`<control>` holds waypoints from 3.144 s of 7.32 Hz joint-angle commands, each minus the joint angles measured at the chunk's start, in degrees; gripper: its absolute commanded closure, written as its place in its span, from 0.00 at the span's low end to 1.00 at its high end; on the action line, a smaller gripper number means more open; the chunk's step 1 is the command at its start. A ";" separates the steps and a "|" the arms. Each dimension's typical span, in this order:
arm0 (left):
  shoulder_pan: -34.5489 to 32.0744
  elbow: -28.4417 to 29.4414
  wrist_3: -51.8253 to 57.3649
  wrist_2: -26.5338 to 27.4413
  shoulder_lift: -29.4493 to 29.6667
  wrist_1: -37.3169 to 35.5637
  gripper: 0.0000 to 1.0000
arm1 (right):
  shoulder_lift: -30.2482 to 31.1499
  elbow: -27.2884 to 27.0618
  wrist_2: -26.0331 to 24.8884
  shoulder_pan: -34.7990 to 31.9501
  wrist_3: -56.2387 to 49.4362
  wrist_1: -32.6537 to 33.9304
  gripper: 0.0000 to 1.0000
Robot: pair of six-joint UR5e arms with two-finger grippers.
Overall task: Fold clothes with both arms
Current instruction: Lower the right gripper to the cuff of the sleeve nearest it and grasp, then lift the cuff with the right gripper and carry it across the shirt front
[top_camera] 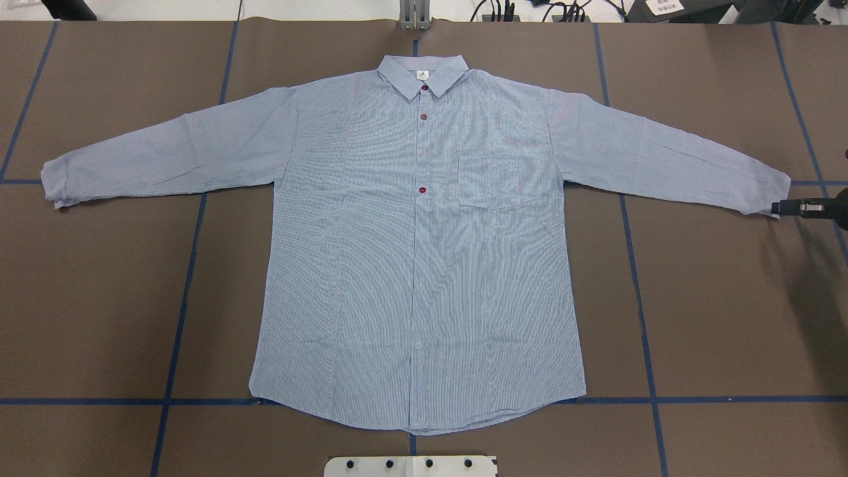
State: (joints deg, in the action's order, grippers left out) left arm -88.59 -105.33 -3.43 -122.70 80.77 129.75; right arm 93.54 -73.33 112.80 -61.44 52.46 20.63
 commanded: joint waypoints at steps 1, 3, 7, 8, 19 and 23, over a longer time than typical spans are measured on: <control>0.00 0.04 0.00 0.00 -0.18 -0.02 0.00 | -0.55 0.20 -2.49 0.61 2.55 -0.07 0.34; 0.00 0.04 0.00 0.00 -0.35 0.07 0.00 | -1.25 0.21 -3.11 1.06 4.48 -0.07 0.41; 0.00 0.04 0.00 0.00 -0.35 0.07 0.00 | -1.35 0.64 -4.69 2.55 5.11 -0.15 0.41; 0.00 0.04 0.00 0.00 -0.35 -0.02 0.00 | -1.35 0.38 -4.61 2.64 5.98 -0.15 0.87; 0.00 -0.40 0.00 -0.09 -1.50 0.07 0.00 | -36.76 -20.89 -17.81 18.15 18.69 46.92 1.00; 0.00 -0.22 0.00 0.00 -1.50 0.07 0.00 | -68.07 6.35 -34.37 26.97 31.18 57.68 1.00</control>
State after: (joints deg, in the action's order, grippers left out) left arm -88.59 -105.51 -3.43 -122.70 79.28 129.81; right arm 35.58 -78.39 82.50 -36.44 80.43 77.53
